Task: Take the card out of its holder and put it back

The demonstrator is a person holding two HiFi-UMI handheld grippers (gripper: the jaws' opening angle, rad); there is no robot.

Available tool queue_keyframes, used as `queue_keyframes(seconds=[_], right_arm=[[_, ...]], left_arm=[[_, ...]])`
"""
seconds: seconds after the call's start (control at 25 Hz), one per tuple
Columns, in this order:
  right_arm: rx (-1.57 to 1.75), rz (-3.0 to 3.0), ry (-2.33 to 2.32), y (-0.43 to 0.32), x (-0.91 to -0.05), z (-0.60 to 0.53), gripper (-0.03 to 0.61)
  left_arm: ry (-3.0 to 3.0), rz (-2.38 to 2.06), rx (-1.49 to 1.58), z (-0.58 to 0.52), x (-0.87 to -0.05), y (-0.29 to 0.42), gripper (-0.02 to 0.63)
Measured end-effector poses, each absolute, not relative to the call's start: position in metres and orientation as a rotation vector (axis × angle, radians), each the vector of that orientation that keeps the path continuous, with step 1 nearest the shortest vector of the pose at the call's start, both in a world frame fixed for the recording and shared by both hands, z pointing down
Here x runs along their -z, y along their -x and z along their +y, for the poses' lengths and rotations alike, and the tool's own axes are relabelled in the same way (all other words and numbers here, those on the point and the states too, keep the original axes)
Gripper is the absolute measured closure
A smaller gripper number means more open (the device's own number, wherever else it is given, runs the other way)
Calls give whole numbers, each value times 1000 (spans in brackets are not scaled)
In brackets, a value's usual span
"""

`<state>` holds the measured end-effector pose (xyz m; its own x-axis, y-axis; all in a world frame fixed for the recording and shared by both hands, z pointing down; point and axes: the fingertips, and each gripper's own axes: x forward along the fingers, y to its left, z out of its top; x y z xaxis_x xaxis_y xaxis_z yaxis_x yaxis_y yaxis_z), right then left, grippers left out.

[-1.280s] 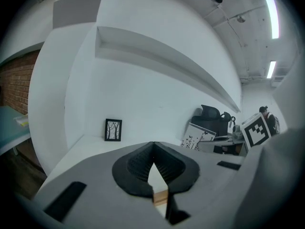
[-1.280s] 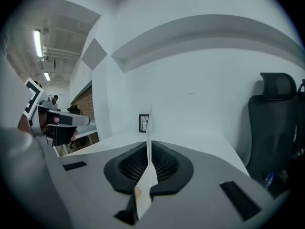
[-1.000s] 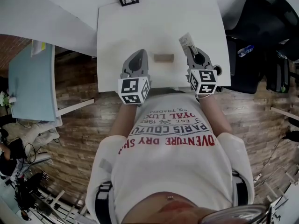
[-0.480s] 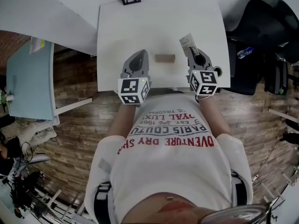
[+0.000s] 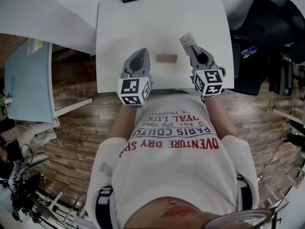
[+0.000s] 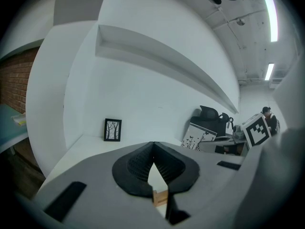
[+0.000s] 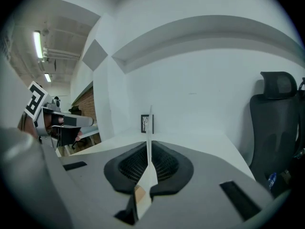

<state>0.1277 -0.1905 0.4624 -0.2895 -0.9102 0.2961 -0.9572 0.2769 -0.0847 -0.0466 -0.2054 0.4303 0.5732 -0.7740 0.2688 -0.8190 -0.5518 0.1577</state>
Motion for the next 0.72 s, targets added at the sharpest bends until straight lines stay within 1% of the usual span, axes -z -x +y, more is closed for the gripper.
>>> queue_keyframes(seconds=[0.36,0.72], right_arm=[[-211,-2616,-1185,-88,-466,-204,543],[-175,-2723,-714,-63,-479,-204,543]], left_arm=[[-2494,-1352,-281,-214,-443,39,589],[-2417,-1407,-307,-220,-459,34,589]])
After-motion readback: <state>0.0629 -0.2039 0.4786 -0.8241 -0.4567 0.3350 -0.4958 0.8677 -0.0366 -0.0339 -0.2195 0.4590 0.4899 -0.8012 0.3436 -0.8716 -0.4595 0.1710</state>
